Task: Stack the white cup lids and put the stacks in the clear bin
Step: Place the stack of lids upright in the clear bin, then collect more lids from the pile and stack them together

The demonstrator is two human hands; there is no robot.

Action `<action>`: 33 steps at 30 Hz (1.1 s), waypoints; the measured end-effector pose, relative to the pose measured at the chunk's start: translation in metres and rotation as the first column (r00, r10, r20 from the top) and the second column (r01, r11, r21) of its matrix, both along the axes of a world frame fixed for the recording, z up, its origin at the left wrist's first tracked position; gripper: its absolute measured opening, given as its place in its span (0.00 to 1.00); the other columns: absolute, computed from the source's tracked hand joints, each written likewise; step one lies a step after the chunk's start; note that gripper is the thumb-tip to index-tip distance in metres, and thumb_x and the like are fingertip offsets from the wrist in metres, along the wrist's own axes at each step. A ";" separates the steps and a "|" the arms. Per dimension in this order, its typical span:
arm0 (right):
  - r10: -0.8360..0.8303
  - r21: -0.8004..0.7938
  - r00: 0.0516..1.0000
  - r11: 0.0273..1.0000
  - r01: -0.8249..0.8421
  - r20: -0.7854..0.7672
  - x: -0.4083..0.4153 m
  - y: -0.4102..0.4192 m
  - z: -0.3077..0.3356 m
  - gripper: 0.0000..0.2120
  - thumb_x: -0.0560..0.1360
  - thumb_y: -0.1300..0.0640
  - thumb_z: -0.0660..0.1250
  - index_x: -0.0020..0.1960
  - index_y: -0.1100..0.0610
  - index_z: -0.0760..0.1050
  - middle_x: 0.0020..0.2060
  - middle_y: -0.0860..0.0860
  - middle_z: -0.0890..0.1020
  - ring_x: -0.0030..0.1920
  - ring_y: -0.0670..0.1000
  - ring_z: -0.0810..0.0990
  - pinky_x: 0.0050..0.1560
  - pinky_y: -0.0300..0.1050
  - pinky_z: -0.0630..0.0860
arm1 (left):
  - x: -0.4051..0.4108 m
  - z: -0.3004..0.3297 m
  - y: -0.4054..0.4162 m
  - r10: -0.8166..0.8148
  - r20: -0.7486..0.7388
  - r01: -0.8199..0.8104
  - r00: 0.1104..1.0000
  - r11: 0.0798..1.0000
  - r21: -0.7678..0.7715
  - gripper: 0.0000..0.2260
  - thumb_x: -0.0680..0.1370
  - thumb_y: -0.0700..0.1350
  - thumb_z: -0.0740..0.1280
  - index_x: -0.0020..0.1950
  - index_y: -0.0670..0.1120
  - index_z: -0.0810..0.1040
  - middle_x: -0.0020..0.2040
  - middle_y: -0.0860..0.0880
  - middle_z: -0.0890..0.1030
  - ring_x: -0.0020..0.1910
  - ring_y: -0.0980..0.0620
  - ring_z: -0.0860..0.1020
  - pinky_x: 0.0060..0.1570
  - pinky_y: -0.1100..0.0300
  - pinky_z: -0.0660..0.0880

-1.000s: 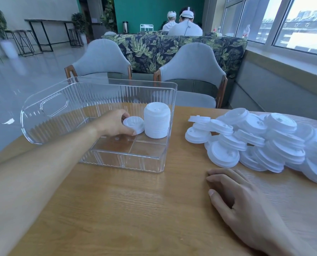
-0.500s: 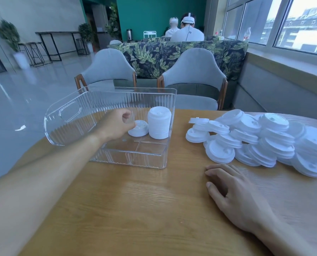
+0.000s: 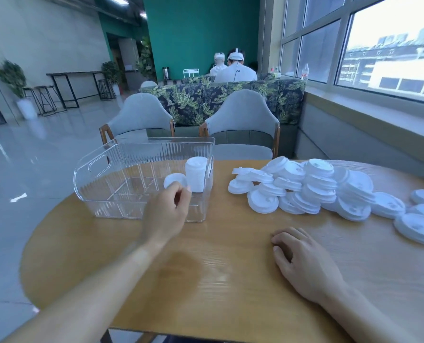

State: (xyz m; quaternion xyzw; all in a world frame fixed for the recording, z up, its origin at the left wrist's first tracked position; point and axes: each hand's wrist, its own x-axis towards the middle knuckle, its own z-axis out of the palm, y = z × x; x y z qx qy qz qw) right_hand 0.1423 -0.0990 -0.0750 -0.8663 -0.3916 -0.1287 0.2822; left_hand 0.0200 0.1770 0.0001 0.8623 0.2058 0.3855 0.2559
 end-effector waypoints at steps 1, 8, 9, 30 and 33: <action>-0.007 0.000 1.000 1.000 0.007 -0.007 0.003 -0.003 -0.001 0.04 0.76 0.54 0.68 0.50 0.47 0.80 0.51 0.35 0.79 0.55 0.42 0.76 0.52 0.42 0.77 | -0.001 -0.007 -0.008 -0.018 0.014 0.018 1.000 1.000 -0.013 0.19 0.83 0.52 0.62 0.34 0.48 0.68 0.28 0.53 0.72 0.28 0.51 0.70 0.30 0.53 0.65; -0.098 0.008 0.994 0.995 0.099 -0.044 0.010 -0.050 -0.002 0.06 0.76 0.54 0.68 0.52 0.47 0.80 0.51 0.34 0.78 0.56 0.42 0.77 0.54 0.45 0.78 | 0.006 -0.051 -0.078 -0.186 -0.115 0.180 0.976 0.982 -0.060 0.12 0.79 0.51 0.69 0.38 0.51 0.73 0.33 0.56 0.77 0.36 0.54 0.76 0.38 0.53 0.74; -0.104 0.004 0.994 0.995 0.104 -0.044 0.012 -0.055 -0.002 0.06 0.76 0.54 0.68 0.52 0.47 0.80 0.51 0.34 0.78 0.56 0.42 0.76 0.55 0.45 0.78 | 0.010 -0.055 -0.084 -0.203 -0.144 0.199 0.968 0.979 -0.042 0.08 0.78 0.50 0.70 0.41 0.53 0.74 0.37 0.57 0.78 0.39 0.56 0.77 0.41 0.54 0.75; -0.309 0.025 0.927 0.947 0.321 -0.212 0.061 -0.062 0.005 0.28 0.78 0.44 0.65 0.75 0.52 0.63 0.68 0.46 0.72 0.69 0.48 0.70 0.67 0.48 0.71 | 0.117 -0.068 -0.093 -0.135 -0.300 0.120 0.944 0.991 -0.066 0.40 0.74 0.62 0.72 0.80 0.49 0.60 0.77 0.53 0.66 0.76 0.53 0.65 0.71 0.54 0.68; -0.318 0.067 0.914 0.937 0.344 -0.254 0.071 -0.055 0.006 0.31 0.78 0.42 0.66 0.76 0.51 0.60 0.68 0.48 0.71 0.70 0.49 0.69 0.67 0.50 0.70 | 0.128 -0.071 -0.089 -0.148 -0.278 0.134 0.949 0.989 -0.069 0.40 0.72 0.64 0.74 0.78 0.52 0.62 0.74 0.55 0.68 0.73 0.53 0.68 0.68 0.54 0.70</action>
